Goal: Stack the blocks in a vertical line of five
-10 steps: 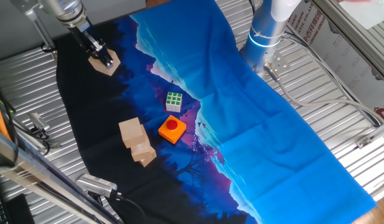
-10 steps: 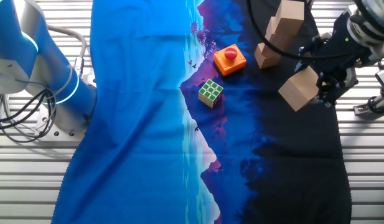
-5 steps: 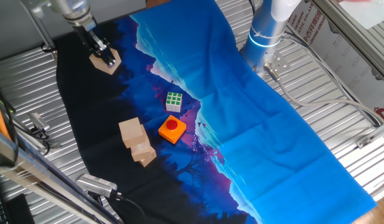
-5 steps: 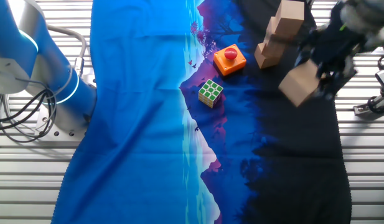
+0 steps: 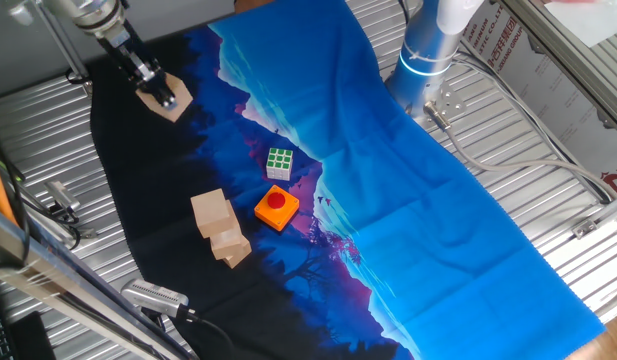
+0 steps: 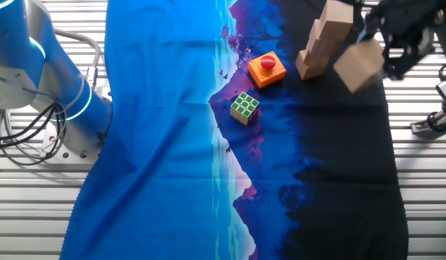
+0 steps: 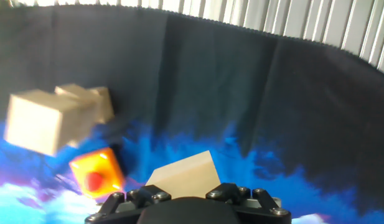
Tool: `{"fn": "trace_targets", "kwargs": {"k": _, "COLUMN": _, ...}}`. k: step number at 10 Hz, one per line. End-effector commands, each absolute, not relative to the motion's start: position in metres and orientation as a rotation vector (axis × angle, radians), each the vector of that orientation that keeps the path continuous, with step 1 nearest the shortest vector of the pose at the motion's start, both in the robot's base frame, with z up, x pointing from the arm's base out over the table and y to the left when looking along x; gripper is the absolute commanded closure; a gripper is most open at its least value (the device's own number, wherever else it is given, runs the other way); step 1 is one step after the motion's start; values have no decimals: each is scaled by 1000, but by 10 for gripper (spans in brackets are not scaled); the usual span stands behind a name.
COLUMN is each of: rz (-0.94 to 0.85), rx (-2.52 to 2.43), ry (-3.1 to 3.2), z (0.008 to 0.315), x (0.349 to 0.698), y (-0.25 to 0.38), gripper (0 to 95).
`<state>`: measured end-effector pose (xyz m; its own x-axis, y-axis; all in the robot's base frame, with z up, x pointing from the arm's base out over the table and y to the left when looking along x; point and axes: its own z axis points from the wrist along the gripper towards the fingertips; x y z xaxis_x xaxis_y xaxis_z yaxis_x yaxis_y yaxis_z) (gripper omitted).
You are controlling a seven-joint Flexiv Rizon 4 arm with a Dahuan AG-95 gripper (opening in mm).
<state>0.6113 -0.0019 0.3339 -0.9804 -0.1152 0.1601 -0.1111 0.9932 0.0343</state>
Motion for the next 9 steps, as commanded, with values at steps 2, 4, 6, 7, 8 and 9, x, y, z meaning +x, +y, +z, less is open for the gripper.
{"fn": "trace_targets", "kwargs": {"k": 2, "rz": -39, "rx": -16, "ry": -3001, "z": 336, "x": 614, "y": 47, "gripper": 950}}
{"fn": "trace_targets", "kwargs": {"k": 4, "rz": -30, "rx": -89, "ry": -3002, "z": 337, "x": 616, "y": 69, "gripper": 950}}
{"fn": "trace_targets", "kwargs": {"k": 6, "rz": -36, "rx": -181, "ry": -3005, "z": 340, "x": 618, "y": 90, "gripper": 950}}
{"fn": "trace_targets", "kwargs": {"k": 7, "rz": -35, "rx": -213, "ry": -3006, "z": 341, "x": 619, "y": 100, "gripper": 950}}
{"fn": "trace_targets", "kwargs": {"k": 8, "rz": -35, "rx": -216, "ry": -3008, "z": 342, "x": 619, "y": 102, "gripper": 950}}
{"fn": "trace_targets", "kwargs": {"k": 9, "rz": -44, "rx": -240, "ry": -3014, "z": 341, "x": 618, "y": 106, "gripper": 950}}
